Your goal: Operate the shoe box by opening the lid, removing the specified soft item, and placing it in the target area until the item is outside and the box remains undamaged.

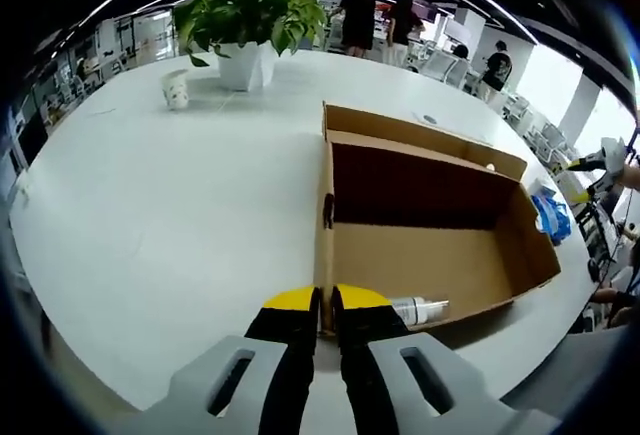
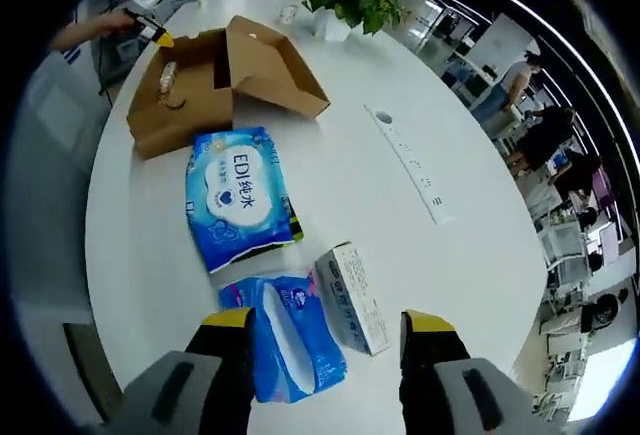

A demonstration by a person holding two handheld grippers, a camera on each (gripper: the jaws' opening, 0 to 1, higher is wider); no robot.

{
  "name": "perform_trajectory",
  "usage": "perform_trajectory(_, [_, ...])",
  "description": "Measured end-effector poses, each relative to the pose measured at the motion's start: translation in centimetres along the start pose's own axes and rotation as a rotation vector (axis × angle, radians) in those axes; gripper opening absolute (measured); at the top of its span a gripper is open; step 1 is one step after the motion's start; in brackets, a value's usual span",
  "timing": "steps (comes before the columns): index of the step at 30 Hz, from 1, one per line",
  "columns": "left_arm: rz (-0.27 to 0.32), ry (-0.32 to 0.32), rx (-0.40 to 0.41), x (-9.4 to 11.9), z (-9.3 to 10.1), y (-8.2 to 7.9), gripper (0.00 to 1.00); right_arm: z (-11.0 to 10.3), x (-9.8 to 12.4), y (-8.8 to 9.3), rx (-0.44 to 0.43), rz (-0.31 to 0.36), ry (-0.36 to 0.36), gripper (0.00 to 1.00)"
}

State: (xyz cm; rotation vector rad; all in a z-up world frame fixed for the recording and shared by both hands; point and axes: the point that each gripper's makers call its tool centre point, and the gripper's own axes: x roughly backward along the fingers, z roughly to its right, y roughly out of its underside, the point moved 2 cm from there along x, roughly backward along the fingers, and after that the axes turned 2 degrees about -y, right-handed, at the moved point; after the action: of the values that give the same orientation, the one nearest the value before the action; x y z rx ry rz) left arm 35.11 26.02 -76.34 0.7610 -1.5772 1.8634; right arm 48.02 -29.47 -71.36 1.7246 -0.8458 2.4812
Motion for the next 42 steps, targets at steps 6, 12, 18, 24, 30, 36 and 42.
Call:
perform_trajectory(6, [0.002, 0.007, -0.034, 0.4, 0.3, -0.1, 0.13, -1.9, 1.6, -0.8, -0.088, 0.063, 0.031, 0.65])
perform_trajectory(12, [-0.006, 0.023, -0.113, 0.9, 0.6, -0.6, 0.28, -4.1, 2.9, -1.5, -0.173, 0.133, 0.059, 0.73])
perform_trajectory(18, [-0.028, 0.063, -0.19, 1.1, 0.9, -1.2, 0.39, -5.7, 4.0, -1.4, -0.279, 0.161, 0.092, 0.83])
perform_trajectory(24, [0.015, 0.09, -0.223, 1.3, 1.5, -2.9, 0.46, -7.0, 5.3, -1.8, -0.353, 0.22, 0.136, 0.9])
perform_trajectory(30, [0.033, 0.16, -0.265, 1.3, 2.9, -3.9, 0.54, -8.6, 6.3, -2.4, -0.426, 0.292, 0.166, 0.97])
perform_trajectory(36, [0.0, 0.204, -0.348, 1.0, 3.9, -4.1, 0.62, -10.6, 7.2, -2.6, -0.467, 0.32, 0.19, 0.99])
perform_trajectory(42, [-0.013, 0.245, -0.383, 0.8, 5.0, -4.4, 0.74, -12.7, 7.5, -2.9, -0.479, 0.332, 0.196, 0.99])
